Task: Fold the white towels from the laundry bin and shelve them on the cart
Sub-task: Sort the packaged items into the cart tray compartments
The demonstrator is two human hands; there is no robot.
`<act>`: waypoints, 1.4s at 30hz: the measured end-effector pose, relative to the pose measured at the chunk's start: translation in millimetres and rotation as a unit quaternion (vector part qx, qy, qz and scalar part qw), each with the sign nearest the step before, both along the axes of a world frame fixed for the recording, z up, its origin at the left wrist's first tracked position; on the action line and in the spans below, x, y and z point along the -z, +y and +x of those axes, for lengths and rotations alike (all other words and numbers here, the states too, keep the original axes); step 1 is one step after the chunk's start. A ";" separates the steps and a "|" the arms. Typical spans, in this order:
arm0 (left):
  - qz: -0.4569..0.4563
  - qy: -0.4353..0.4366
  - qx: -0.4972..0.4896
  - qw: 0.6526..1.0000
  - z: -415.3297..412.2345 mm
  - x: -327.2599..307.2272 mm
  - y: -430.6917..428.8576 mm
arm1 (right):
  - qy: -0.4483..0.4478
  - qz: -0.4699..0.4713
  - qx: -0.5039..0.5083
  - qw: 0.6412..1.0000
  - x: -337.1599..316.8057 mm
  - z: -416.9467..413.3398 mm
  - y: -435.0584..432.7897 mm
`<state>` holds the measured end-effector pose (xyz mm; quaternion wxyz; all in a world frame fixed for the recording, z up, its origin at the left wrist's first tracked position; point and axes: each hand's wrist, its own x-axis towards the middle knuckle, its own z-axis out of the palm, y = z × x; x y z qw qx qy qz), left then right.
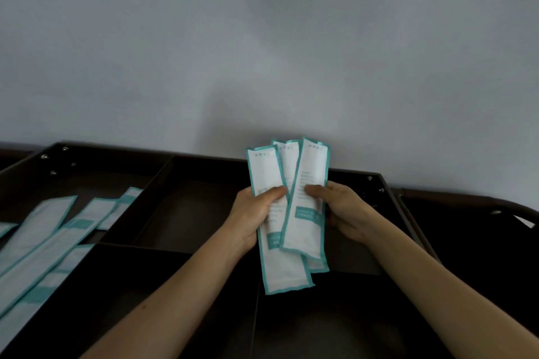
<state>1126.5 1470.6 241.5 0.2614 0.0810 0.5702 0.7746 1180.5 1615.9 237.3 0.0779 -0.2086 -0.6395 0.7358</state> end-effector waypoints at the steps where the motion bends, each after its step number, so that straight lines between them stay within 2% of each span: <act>1: -0.005 0.001 -0.006 1.000 0.1 -0.1 0.2 | 0.004 0.002 0.001 1.000 0.7 0.0 -0.5; 7: -0.018 -0.040 0.020 0.999 -13.3 -4.2 -8.8 | 0.005 0.070 0.071 0.995 2.6 2.1 14.7; 12: -0.053 -0.022 0.068 0.996 -20.2 -11.0 -20.4 | -0.033 0.097 0.114 0.988 18.7 -5.0 10.0; 15: -0.053 -0.024 0.077 0.995 -23.0 -9.5 -21.1 | -0.058 0.063 0.085 0.993 22.5 -9.9 6.0; 18: -0.053 -0.020 0.083 0.995 -25.8 -7.6 -23.4 | -0.122 0.009 0.009 0.992 22.6 -7.2 4.0; 23: -0.061 -0.016 0.069 0.996 -31.0 -7.8 -31.0 | -0.197 0.122 -0.038 0.972 19.6 -3.5 0.5; 28: -0.087 0.002 0.078 0.993 -29.9 -6.4 -30.7 | -0.181 0.134 -0.055 0.973 19.8 1.1 4.2; 32: -0.092 0.004 0.090 0.992 -30.1 -5.8 -29.4 | -0.147 0.081 -0.041 0.985 21.9 -4.5 0.6; 42: -0.061 -0.004 0.051 0.997 -43.9 -7.0 -36.7 | -0.202 0.042 -0.025 0.978 26.9 -4.0 -1.2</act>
